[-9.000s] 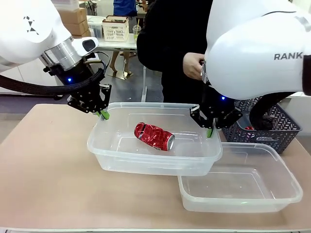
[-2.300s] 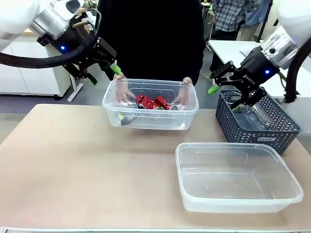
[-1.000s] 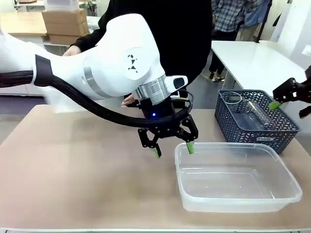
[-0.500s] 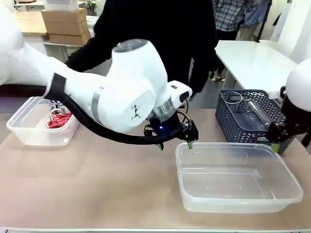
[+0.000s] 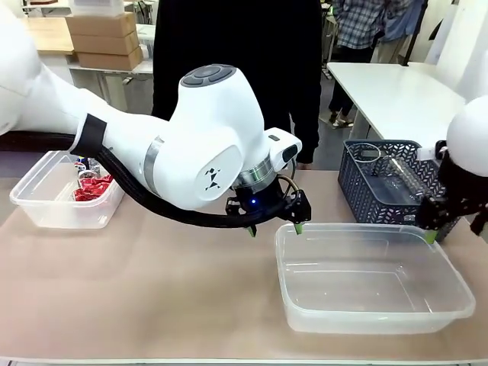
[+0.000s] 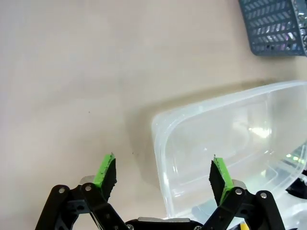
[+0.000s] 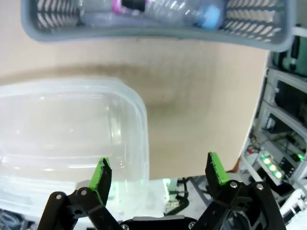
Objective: Sort the waste into each basket.
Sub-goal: Pick up the Organizing box on the right side of the table and lift it.
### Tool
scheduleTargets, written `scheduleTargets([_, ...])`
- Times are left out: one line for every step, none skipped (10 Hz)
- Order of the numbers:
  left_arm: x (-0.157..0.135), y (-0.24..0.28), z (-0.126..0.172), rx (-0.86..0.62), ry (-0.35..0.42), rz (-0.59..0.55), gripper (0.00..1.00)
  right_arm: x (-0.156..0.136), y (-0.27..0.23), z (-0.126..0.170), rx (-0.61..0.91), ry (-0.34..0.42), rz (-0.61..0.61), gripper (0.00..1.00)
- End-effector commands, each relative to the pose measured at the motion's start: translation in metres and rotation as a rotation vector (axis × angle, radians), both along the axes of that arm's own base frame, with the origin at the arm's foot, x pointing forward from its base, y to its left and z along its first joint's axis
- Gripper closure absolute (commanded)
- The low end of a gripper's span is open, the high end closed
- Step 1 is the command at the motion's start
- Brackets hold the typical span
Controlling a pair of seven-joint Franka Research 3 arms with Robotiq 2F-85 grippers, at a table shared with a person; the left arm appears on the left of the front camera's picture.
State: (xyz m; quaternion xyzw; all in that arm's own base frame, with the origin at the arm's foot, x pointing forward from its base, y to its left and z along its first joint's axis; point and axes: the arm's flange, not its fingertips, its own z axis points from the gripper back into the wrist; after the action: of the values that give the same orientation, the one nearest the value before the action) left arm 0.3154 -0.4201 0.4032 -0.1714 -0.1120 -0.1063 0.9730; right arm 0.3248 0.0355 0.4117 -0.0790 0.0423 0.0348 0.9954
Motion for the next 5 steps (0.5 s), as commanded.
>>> scheduleTargets([0.005,-0.004,-0.01,0.038,0.023,-0.032,0.0,0.009,0.006,-0.02,-0.005,0.096,-0.006,0.0])
scheduleTargets([0.002,-0.007,-0.018,0.071,0.071,-0.07,0.0,0.011,0.006,-0.028,0.01,0.112,-0.037,0.0])
scheduleTargets([-0.001,-0.009,-0.025,0.092,0.096,-0.08,0.0,0.011,0.01,-0.035,0.013,0.133,-0.021,0.0])
scheduleTargets([-0.003,-0.011,-0.031,0.108,0.108,-0.086,0.0,0.011,0.013,-0.045,-0.007,0.157,-0.003,0.0])
scheduleTargets([-0.003,-0.013,-0.035,0.119,0.101,-0.087,0.0,0.013,0.013,-0.052,-0.015,0.175,0.0,0.0])
